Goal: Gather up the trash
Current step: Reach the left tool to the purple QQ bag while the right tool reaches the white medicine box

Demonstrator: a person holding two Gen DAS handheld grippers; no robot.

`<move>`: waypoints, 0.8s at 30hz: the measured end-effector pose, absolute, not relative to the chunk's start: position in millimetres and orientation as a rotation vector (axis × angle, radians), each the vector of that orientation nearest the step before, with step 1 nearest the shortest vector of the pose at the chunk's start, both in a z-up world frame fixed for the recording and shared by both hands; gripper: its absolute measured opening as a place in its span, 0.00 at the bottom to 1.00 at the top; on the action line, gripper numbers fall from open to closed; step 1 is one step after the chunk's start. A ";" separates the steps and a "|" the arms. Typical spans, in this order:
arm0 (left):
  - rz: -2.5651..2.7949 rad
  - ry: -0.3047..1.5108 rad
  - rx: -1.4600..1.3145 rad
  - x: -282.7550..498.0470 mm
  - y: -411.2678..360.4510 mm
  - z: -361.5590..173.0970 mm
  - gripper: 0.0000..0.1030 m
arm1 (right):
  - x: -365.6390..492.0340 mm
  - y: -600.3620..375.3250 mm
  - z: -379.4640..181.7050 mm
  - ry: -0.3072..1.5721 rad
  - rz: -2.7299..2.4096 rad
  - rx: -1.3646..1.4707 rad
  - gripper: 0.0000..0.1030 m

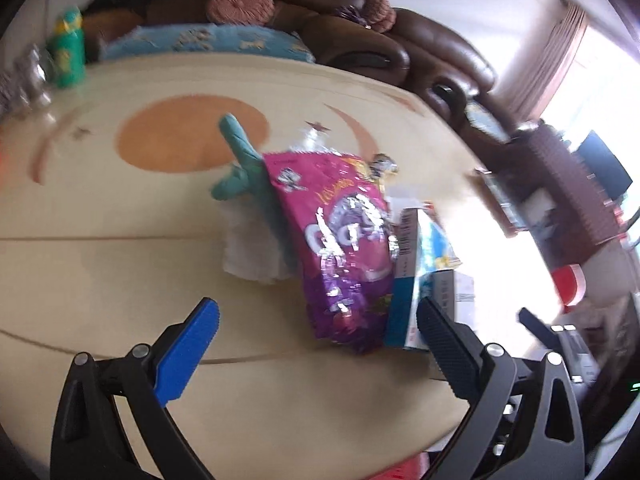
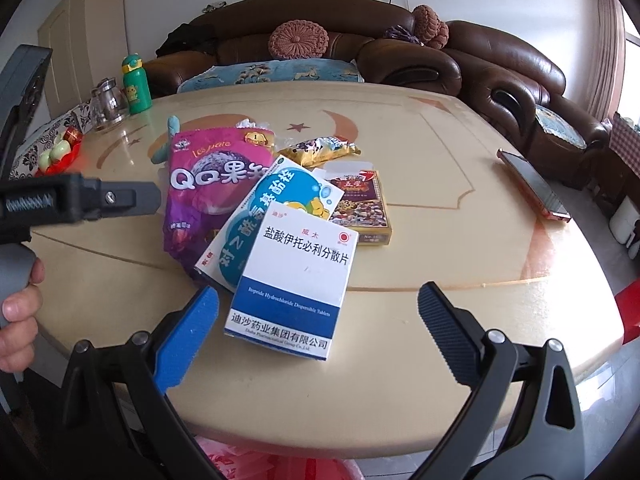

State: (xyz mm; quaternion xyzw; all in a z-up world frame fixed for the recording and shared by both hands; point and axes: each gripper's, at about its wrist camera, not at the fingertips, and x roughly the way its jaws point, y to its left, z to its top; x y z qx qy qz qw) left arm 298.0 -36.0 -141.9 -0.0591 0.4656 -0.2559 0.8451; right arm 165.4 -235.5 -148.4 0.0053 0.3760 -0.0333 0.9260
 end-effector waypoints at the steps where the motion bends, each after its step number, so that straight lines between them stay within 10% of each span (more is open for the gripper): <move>1: -0.561 0.989 -0.145 300.4 -33.6 -144.2 0.94 | 166.8 -234.6 -150.1 0.769 -0.059 0.012 0.95; 12: -0.691 1.030 -0.194 314.6 -44.5 -166.6 0.93 | 185.1 -232.7 -171.0 0.811 -0.044 0.039 0.95; 16: -0.761 1.076 -0.261 321.2 -49.1 -177.4 0.67 | 188.8 -233.2 -176.1 0.819 -0.046 0.047 0.95; 24: -0.787 1.081 -0.292 323.0 -54.3 -184.6 0.55 | 188.9 -234.7 -180.5 0.801 -0.033 0.065 0.82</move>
